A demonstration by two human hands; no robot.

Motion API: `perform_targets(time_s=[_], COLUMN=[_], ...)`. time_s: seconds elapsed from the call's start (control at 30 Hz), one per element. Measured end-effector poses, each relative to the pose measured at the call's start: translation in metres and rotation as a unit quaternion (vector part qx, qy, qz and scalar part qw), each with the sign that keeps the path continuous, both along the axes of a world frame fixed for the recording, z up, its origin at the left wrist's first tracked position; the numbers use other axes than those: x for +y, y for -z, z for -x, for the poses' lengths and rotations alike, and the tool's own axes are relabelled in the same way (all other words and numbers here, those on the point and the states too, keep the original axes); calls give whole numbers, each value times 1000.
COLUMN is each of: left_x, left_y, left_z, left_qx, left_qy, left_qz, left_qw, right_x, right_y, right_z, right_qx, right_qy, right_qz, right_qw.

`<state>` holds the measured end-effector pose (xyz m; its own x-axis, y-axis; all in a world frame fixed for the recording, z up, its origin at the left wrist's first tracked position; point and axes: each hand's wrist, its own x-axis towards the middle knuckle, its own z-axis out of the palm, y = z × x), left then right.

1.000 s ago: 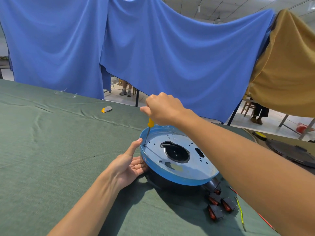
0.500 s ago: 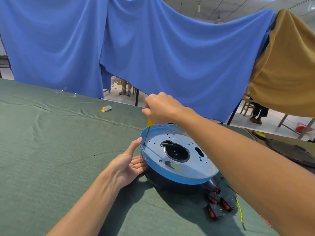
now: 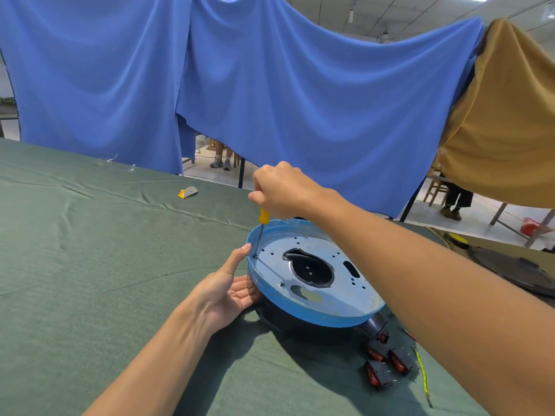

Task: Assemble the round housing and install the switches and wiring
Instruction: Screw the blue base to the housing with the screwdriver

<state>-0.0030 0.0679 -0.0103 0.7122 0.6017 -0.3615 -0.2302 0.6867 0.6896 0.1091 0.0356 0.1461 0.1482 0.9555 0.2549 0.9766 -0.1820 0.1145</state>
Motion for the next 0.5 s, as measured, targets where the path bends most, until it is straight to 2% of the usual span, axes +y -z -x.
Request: perform_targets(time_s=[0.1,0.23,0.3,0.37,0.43,0.5], left_x=[-1,-1,-2,-2,-2,-2], left_y=[-1,-2,-2,-2,-2,-2], left_z=[0,0,0,0,0,1], left_qx=[-2,-5,-3,-1,0,-1], left_qy=[-2,-3,-5,-7,-8,-7], left_qz=[2,5,6,6,3,2], left_qw=[1000,1000,1000,1000,1000,1000], right_x=[-1,-5,-4,-1,2,3], right_y=[-1,-20,-21,-13,-4,0], right_z=[-1,3,2,1,-1,-3], right_qx=[-2,80,85,31,-13,-12], right_qy=[39,36,12,-11,-10,13], right_qz=[29,143,131,83,45,35], right_qw=[999,986,988,996,999,999])
